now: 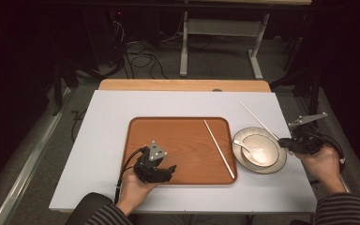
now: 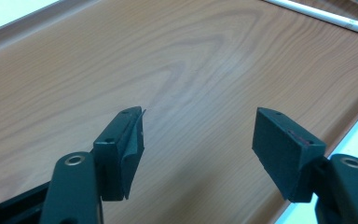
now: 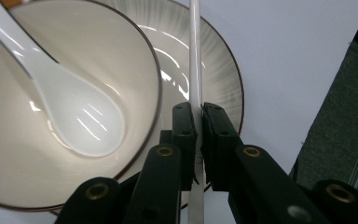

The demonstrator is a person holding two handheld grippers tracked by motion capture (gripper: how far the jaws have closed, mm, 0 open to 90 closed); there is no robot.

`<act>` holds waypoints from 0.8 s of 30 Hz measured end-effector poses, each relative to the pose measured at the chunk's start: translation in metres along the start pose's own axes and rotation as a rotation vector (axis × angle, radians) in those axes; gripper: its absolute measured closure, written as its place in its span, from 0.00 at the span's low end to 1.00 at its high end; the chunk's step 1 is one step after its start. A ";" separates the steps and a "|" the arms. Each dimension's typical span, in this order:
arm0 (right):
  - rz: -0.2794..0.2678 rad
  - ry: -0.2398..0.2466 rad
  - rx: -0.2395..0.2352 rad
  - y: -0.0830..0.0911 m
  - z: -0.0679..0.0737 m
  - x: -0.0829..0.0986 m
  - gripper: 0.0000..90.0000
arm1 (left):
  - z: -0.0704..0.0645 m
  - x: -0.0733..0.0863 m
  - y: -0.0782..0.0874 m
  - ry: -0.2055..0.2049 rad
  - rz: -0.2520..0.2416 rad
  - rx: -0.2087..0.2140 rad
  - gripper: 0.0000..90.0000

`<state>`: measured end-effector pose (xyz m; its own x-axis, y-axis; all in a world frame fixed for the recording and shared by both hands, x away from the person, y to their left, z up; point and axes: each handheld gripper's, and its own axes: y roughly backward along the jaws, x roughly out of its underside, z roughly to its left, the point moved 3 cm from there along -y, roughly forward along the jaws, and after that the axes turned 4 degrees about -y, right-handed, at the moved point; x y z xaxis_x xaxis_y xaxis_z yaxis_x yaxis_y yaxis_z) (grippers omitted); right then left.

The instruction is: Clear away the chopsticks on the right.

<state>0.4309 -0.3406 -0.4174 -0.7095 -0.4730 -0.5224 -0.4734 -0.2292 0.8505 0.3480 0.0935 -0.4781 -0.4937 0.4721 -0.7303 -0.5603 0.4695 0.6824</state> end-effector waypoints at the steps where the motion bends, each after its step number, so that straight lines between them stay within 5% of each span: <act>1: -0.010 0.004 0.002 0.007 0.003 -0.002 0.96 | 0.000 0.000 0.000 -0.001 0.001 0.000 0.38; 5: -0.057 0.023 0.005 0.026 0.017 -0.008 0.96 | 0.000 0.000 0.002 0.001 -0.005 0.001 0.38; 13: -0.071 0.077 -0.048 0.044 0.071 -0.015 0.96 | 0.000 0.000 0.002 -0.003 -0.008 0.008 0.38; 15: -0.062 0.086 -0.070 0.044 0.089 -0.017 0.96 | 0.000 0.000 0.003 -0.002 -0.010 0.008 0.38; 24: -0.036 0.102 -0.119 0.029 0.131 -0.018 0.96 | 0.000 0.000 0.004 0.001 -0.013 0.014 0.38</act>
<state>0.3618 -0.2268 -0.3915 -0.6336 -0.5452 -0.5489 -0.4284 -0.3436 0.8357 0.3452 0.0954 -0.4754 -0.4871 0.4648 -0.7394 -0.5576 0.4860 0.6729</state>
